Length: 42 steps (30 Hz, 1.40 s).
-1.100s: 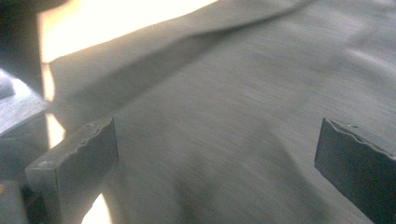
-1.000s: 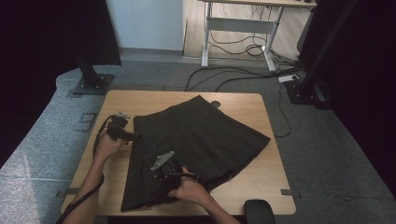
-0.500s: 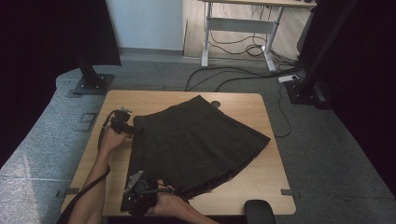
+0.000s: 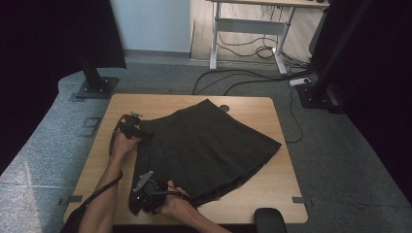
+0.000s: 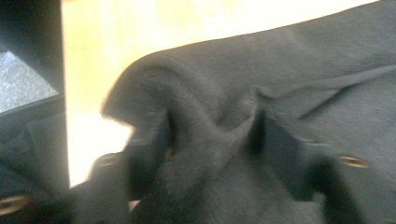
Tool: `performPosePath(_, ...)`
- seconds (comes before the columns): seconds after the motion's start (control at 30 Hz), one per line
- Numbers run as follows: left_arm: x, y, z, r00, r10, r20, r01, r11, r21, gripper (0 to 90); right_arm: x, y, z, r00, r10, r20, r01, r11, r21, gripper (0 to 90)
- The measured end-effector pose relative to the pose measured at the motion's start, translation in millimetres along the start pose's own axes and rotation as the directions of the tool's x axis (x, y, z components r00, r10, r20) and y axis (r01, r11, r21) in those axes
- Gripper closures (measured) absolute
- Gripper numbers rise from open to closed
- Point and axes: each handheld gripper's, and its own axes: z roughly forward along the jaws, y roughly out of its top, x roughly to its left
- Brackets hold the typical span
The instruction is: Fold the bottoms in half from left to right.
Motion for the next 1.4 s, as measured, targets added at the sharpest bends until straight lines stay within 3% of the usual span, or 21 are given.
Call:
performPosePath(0.17, -8.5, 5.5, -8.7, 0.9975, 0.048, 0.052, -0.05, 0.9982, 0.032, 35.3, -7.4, -2.2, -2.3, 0.9999, 0.009, 0.011, -0.009, 1.0, -0.009, 77.0)
performPosePath(0.23, -9.0, 6.2, -10.0, 0.9968, 0.044, 0.067, -0.046, 0.9985, 0.03, 46.7, -6.2, -1.9, -2.6, 0.9999, -0.002, 0.014, 0.002, 1.0, -0.003, 80.9)
performPosePath(0.33, -10.1, 5.9, -10.4, 0.9919, 0.045, 0.119, -0.048, 0.9986, 0.022, 72.4, -3.0, -0.5, -2.8, 0.9997, -0.015, 0.02, 0.014, 1.0, 0.008, 83.9)
performPosePath(0.4, -12.6, 5.7, -10.7, 0.9922, 0.054, 0.112, -0.057, 0.9982, 0.018, 82.0, -2.6, -0.3, -2.6, 0.9995, -0.023, 0.022, 0.023, 1.0, 0.006, 84.4)
performPosePath(0.53, -21.0, 9.2, -12.7, 0.9918, 0.115, 0.056, -0.117, 0.9924, 0.039, 84.2, -2.8, -1.6, -4.2, 0.9997, -0.024, 0.011, 0.024, 1.0, -0.005, 85.1)
performPosePath(0.7, -17.5, 12.6, -24.6, 0.992, 0.1, 0.078, -0.101, 0.9948, 0.013, 84.2, -3.4, 1.8, -15.3, 0.9996, 0.0, -0.029, -0.002, 0.999, -0.043, 85.3)
performPosePath(0.93, -12.4, 21.4, -67.0, 0.9879, 0.13, 0.084, -0.127, 0.991, -0.041, 84.2, 1.2, 17.7, -37.2, 0.9966, 0.002, -0.082, -0.012, 0.992, -0.125, 85.3)
performPosePath(1.1, -7.3, 26.9, -100.1, 0.9884, 0.143, 0.052, -0.139, 0.9876, -0.074, 84.1, 6.1, 32.5, -52.6, 0.9936, -0.037, -0.107, 0.016, 0.982, -0.191, 85.3)
performPosePath(1.23, -3.7, 40.5, -113.9, 0.9921, 0.112, 0.057, -0.104, 0.9852, -0.136, 84.2, -3.6, 33.9, -75.9, 0.9955, -0.033, -0.088, 0.011, 0.971, -0.237, 85.3)
performPosePath(1.3, -4.9, 50.0, -118.1, 0.9927, 0.096, 0.074, -0.082, 0.9812, -0.175, 84.2, -12.7, 31.1, -91.5, 0.9971, -0.018, -0.073, -0.001, 0.966, -0.26, 85.3)
performPosePath(1.4, -13.1, 66.3, -120.6, 0.9931, 0.101, 0.06, -0.086, 0.9732, -0.213, 84.2, -26.3, 24.9, -115.2, 0.9985, 0.009, -0.054, -0.025, 0.955, -0.297, 85.3)
